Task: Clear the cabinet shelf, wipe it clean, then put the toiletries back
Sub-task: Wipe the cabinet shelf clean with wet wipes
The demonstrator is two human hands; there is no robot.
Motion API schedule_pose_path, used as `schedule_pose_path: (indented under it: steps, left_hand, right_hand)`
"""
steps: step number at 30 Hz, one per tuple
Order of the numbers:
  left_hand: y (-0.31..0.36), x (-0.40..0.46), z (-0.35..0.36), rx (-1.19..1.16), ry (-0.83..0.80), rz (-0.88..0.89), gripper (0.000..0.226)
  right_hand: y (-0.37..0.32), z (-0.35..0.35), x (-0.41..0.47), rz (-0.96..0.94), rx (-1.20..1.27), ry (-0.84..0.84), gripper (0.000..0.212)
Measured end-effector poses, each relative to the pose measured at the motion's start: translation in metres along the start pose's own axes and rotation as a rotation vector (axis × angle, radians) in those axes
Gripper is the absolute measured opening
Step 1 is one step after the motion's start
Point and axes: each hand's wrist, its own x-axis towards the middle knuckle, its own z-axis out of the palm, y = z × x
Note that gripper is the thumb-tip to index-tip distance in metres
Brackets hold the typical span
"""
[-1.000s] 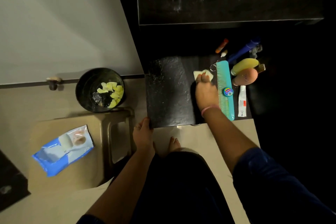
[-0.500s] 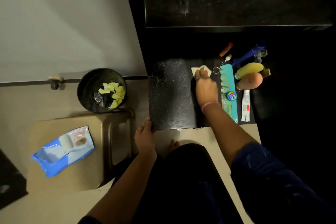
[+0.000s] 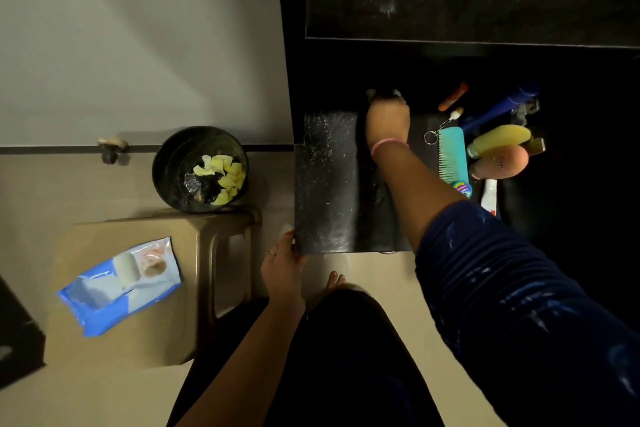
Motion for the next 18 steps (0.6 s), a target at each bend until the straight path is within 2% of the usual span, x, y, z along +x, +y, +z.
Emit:
schedule_pose_path:
  steps: [2,4,6,14,18]
  left_hand:
    - [0.002,0.000,0.002,-0.049,0.051,-0.035,0.014]
    - [0.005,-0.002,0.002,-0.077,0.066,-0.056,0.014]
    - [0.005,-0.002,0.001,-0.072,0.041,-0.044,0.016]
    - [0.003,-0.001,-0.001,-0.069,0.026,-0.033,0.023]
    - [0.004,0.000,-0.001,-0.091,0.030,-0.056,0.023]
  right_hand:
    - [-0.026,-0.030,-0.029,0.079,-0.035,-0.131,0.024]
    - [-0.046,-0.030,-0.033,-0.044,0.012,-0.049,0.031]
    - [-0.058,-0.025,-0.030,-0.067,0.089,-0.067,0.033]
    - [-0.077,-0.016,-0.033,-0.258,0.052,-0.066,0.029]
    - [-0.078,-0.014,-0.031,-0.213,0.147,-0.092,0.030]
